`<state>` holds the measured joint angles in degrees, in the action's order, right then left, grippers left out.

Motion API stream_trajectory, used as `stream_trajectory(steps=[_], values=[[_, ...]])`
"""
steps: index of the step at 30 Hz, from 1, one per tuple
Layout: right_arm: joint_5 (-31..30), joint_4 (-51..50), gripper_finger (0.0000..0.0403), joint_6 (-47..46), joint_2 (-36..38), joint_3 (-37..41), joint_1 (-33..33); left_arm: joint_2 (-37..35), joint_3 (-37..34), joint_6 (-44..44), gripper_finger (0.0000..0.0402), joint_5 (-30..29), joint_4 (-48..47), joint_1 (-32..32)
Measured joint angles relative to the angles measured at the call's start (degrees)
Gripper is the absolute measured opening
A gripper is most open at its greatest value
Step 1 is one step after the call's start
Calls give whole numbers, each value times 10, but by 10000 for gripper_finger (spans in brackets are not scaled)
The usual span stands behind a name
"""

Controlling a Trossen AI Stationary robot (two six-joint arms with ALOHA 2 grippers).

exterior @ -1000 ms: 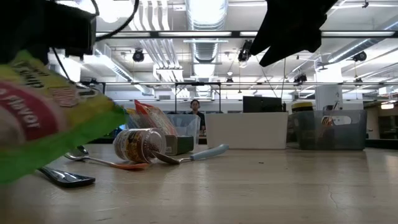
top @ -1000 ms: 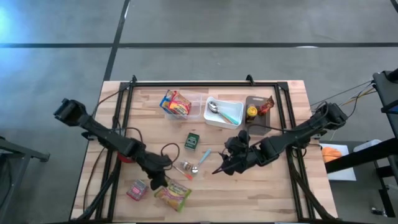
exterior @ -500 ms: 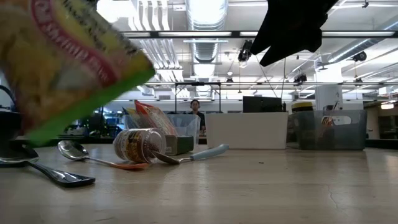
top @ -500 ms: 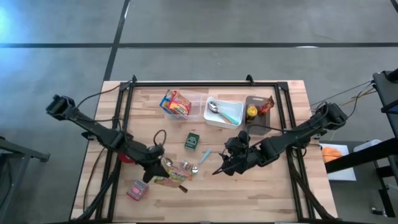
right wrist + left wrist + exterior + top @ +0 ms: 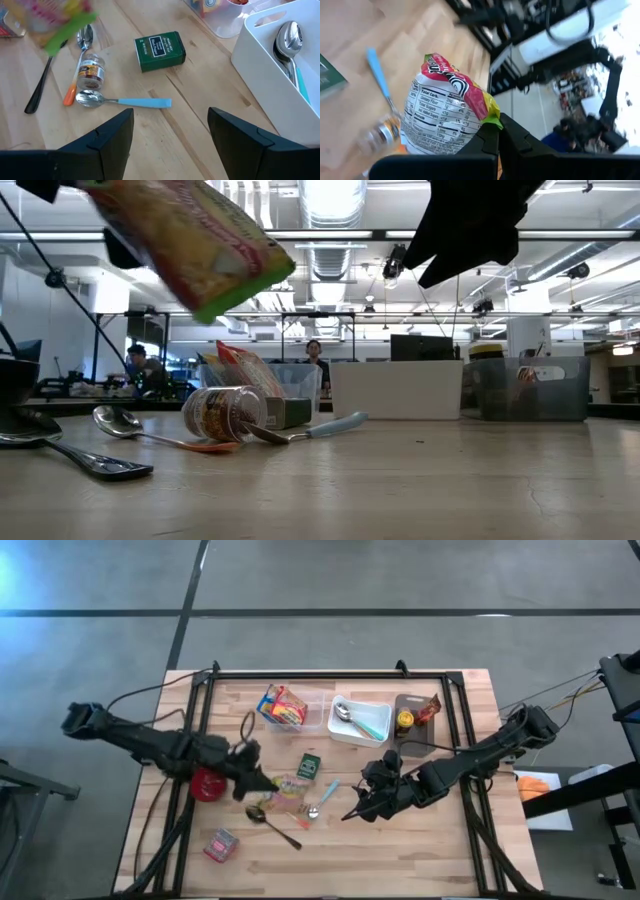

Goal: Pick & Place Food Item
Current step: Put the green noodle pack into the transparent bin

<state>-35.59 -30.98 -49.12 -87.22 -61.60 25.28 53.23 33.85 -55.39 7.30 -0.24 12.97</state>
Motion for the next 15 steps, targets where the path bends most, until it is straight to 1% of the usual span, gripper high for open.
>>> stream_trajectory(steps=[8,11,15], values=[[0,0,253,0,0,1,0,-13,0,17,0,128,4,-185],[0,0,253,0,0,1,0,-13,2,30,0,161,6,-256],[0,0,253,0,0,1,0,-7,39,64,0,191,-22,-336]])
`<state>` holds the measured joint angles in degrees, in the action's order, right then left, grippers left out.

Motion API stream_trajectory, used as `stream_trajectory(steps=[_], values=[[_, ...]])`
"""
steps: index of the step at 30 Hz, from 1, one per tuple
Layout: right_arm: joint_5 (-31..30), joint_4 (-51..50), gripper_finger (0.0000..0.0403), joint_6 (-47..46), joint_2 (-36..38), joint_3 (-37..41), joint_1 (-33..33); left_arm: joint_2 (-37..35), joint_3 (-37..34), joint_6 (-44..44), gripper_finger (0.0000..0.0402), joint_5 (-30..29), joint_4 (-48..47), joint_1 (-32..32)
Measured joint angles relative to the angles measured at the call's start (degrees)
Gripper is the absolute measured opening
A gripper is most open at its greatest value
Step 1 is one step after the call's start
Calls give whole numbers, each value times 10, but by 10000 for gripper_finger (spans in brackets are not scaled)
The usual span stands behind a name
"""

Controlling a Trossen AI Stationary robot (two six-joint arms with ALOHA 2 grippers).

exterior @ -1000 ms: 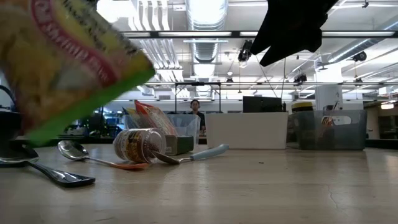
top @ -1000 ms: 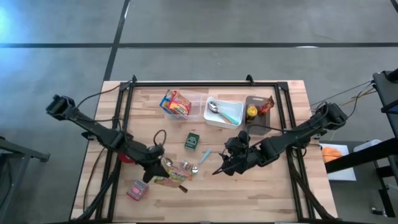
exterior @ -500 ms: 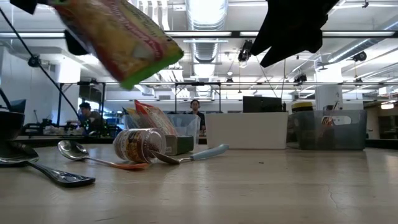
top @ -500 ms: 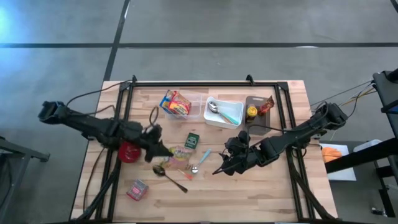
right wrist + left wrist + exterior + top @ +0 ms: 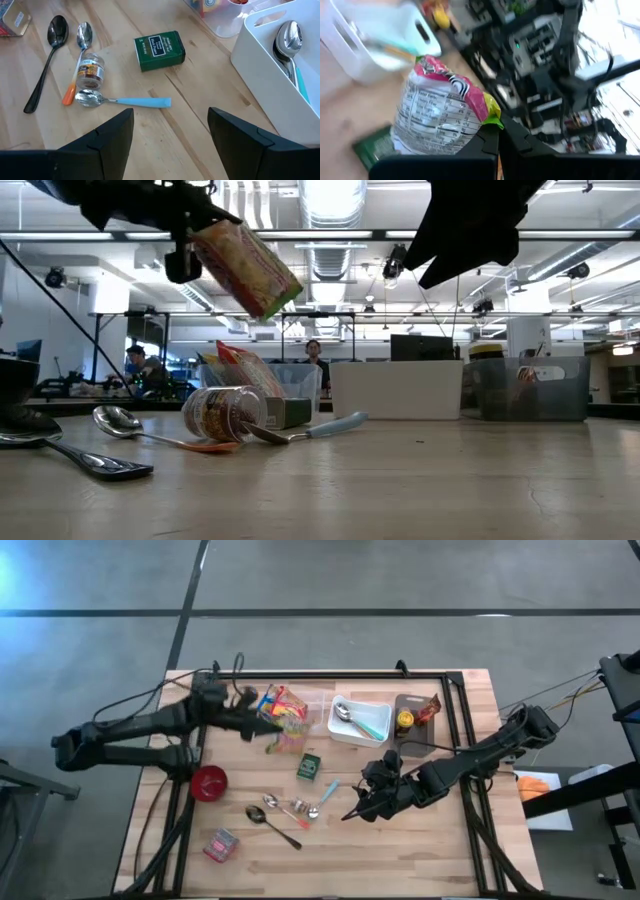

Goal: Pick & Place Food Item
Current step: Put the green noodle pack into the transparent bin

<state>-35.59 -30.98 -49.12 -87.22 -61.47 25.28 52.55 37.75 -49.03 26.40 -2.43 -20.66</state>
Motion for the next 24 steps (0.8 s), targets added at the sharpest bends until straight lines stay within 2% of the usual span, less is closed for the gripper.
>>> stream_trajectory(steps=[7,15,24], values=[[0,0,253,0,-9,0,0,56,103,46,0,27,-89,-78],[9,0,253,1,-17,0,0,187,237,121,0,29,-199,-118],[11,0,253,0,-18,0,0,322,306,148,0,28,-232,-166]])
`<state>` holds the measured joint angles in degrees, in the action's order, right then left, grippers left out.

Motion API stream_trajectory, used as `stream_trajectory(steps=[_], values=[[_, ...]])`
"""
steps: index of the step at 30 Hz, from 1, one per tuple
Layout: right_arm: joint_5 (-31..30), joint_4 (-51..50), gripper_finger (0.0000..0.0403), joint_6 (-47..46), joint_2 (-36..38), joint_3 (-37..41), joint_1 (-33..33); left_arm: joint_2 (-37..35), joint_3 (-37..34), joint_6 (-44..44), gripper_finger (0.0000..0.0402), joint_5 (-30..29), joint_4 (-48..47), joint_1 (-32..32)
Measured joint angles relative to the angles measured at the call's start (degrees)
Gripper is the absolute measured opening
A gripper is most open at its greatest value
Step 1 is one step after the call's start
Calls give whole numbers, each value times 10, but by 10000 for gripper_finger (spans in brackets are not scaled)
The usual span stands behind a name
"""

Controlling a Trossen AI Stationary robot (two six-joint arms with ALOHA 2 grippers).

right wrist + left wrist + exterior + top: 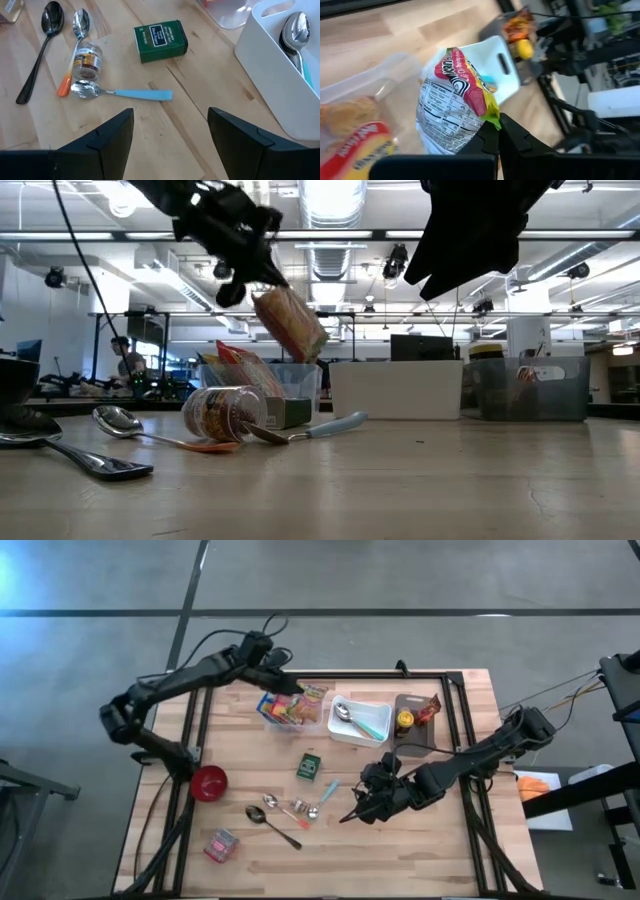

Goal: Pick & Place Food Item
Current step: Put the green noodle pack into the transparent bin

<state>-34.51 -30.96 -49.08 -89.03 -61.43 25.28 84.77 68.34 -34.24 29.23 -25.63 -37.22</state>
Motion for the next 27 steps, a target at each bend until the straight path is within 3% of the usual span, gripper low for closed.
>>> stream_trajectory(steps=[8,27], values=[[0,0,253,-2,-1,0,0,51,-1,11,0,0,-17,-29],[0,3,253,-9,-1,0,0,60,-4,-45,0,-37,-58,-31]])
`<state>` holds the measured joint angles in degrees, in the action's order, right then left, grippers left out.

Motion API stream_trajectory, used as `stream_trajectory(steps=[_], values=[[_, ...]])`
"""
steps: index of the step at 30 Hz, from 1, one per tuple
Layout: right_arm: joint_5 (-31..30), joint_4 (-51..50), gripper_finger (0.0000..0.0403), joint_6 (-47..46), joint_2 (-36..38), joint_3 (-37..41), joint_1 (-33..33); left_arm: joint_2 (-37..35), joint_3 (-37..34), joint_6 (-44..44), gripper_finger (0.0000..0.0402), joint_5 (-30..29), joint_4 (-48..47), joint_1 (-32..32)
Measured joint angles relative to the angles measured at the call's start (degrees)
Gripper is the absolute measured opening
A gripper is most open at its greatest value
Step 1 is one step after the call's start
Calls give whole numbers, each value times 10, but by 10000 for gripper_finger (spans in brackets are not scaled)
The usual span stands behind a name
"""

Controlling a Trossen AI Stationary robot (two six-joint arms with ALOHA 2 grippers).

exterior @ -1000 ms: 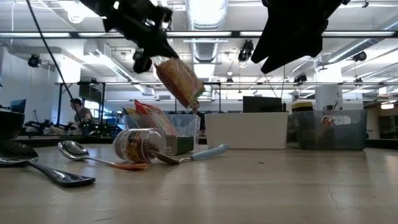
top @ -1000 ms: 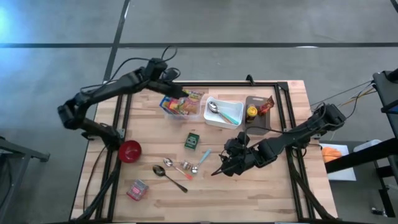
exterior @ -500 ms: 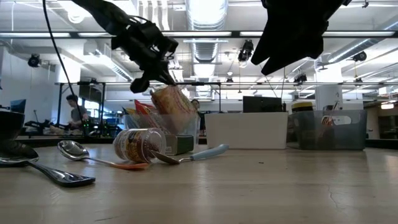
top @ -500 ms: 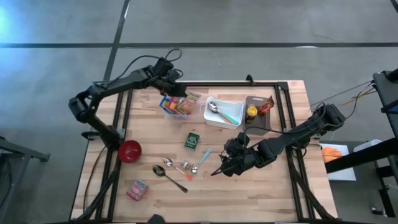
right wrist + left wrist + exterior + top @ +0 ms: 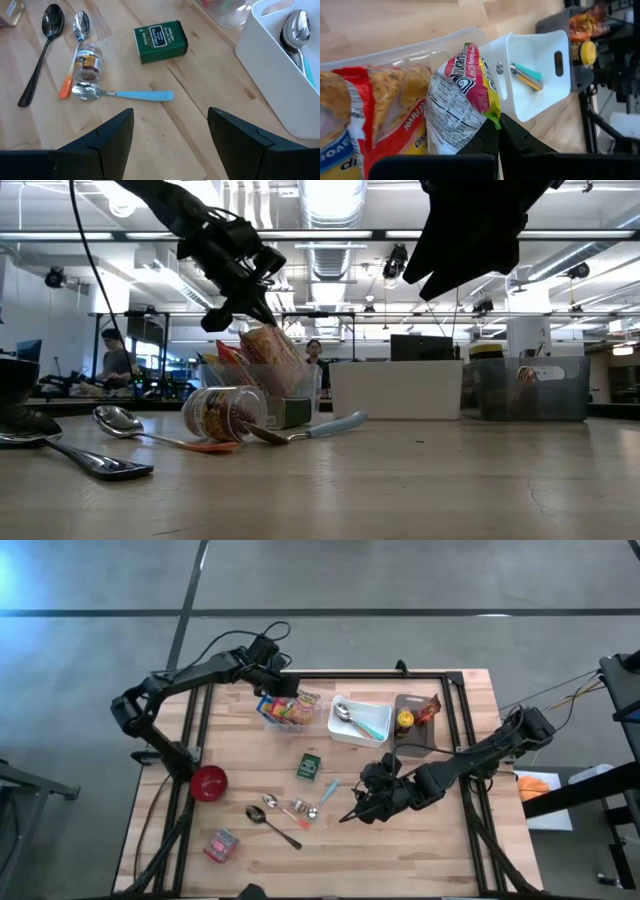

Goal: Pick & Place Food Item
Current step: Put the green noodle pack into the transparent bin

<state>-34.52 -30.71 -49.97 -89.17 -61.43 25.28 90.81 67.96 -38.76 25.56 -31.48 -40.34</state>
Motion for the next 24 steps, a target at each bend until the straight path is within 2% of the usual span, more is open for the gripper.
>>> stream_trajectory(steps=[11,24], values=[[0,0,253,7,0,0,0,56,0,-3,0,14,17,2],[0,0,253,6,0,0,0,41,0,-1,4,19,38,2]])
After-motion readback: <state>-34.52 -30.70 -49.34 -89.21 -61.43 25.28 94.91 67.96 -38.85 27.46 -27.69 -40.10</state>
